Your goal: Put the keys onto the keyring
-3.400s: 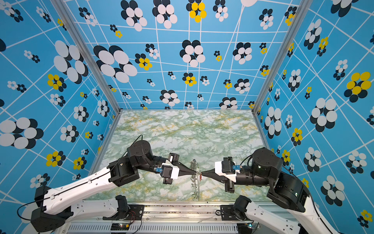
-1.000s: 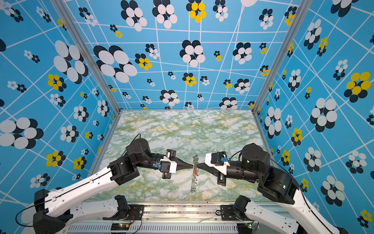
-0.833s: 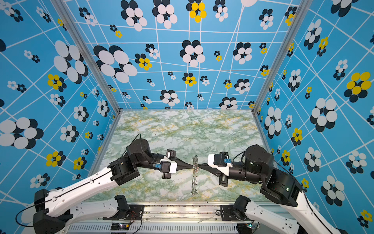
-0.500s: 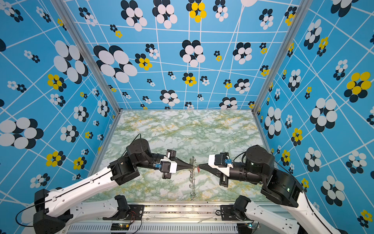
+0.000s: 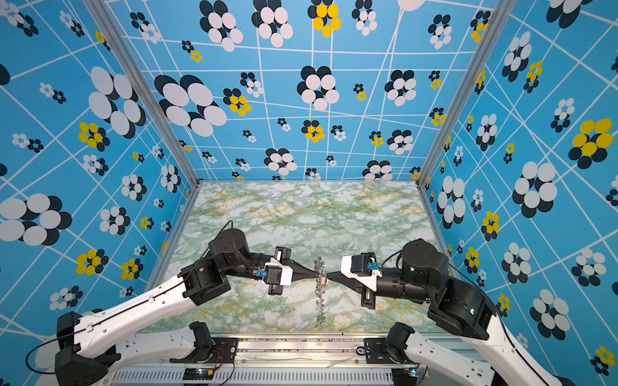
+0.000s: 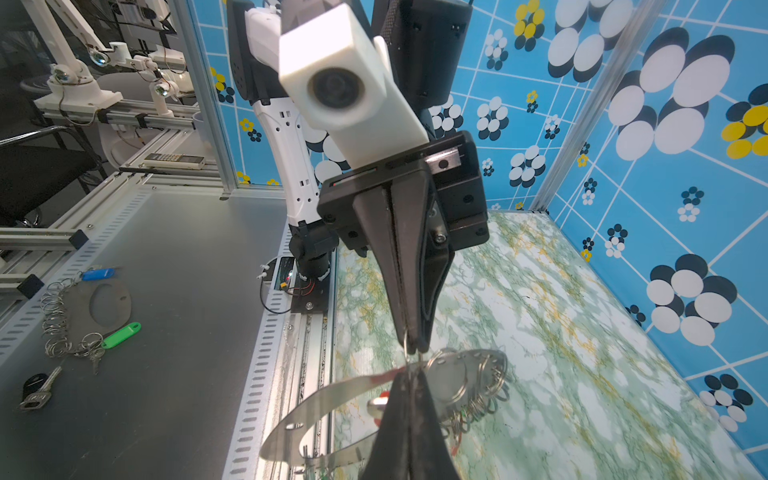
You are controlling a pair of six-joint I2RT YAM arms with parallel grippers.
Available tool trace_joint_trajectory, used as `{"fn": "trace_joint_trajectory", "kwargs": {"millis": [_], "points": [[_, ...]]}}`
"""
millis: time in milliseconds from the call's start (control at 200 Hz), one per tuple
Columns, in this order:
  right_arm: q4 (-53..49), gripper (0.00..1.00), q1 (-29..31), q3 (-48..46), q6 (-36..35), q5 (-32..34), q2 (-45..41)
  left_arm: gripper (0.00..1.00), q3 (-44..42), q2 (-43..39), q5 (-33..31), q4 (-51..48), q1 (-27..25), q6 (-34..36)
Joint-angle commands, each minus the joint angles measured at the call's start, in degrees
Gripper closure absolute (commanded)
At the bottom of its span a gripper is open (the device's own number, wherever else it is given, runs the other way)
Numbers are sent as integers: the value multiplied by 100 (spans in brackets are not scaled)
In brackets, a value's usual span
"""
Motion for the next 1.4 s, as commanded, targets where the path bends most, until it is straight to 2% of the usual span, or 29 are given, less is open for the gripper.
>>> {"fn": "trace_joint_trajectory", "kwargs": {"millis": [0,555,1394], "points": [[-49,100,30,-58,62,-39,5,100,-12,-171,0,343,54,68],[-46,100,30,-53,76,240,74,100,-13,-195,140,364,41,24],[57,100,30,7,121,209,127,100,-2,-105,275,323,27,-2]]}}
